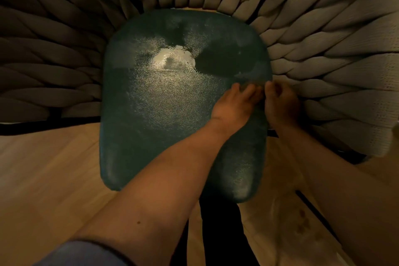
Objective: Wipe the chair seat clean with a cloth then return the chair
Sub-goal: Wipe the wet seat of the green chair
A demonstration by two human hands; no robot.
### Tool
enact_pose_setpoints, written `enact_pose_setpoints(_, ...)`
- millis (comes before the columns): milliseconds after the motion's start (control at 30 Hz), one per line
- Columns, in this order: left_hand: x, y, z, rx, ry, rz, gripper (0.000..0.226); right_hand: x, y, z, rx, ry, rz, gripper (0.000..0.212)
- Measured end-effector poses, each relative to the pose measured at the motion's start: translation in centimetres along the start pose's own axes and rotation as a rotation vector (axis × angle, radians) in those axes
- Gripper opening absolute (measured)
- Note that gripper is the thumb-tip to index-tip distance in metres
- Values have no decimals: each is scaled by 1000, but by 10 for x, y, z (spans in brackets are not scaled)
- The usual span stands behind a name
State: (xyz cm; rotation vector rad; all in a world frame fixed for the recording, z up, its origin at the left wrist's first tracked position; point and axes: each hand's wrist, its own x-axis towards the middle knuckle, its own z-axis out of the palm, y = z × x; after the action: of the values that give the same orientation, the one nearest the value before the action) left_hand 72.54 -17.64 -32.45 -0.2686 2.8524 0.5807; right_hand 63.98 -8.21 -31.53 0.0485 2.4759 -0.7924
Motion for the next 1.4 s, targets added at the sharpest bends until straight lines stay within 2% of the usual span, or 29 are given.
enact_pose_setpoints(67,-9,-20,-3,59,47,-12,53,3,-7,2,-32,15,-55,42)
enact_pose_setpoints(133,-15,-41,-8,113,-19,-48,57,9,-14,4,-79,-36,-58,48)
enact_pose_setpoints(167,-19,-49,-13,101,-74,-91,58,12,-18,5,-109,-69,-58,52)
enact_pose_setpoints(367,-46,-99,-26,96,-40,-307,65,23,-30,11,-190,-170,-71,74)
enact_pose_setpoints(500,-64,-130,-33,93,-21,-429,65,26,-27,16,-228,-157,-63,86)
enact_pose_setpoints(667,-84,-173,-39,159,3,-535,69,26,-28,19,-260,-129,-58,89)
enact_pose_setpoints(900,-114,-228,-53,196,92,-668,66,24,-29,20,-272,-115,-57,88)
enact_pose_setpoints(1100,-123,-241,-55,43,204,-831,69,22,-29,17,-208,-141,-37,86)
enact_pose_setpoints(1267,-110,-224,-48,-48,265,-857,68,20,-31,9,-49,-173,64,71)
enact_pose_setpoints(1400,-90,-198,-41,-57,214,-754,66,16,-29,1,20,-208,31,53)
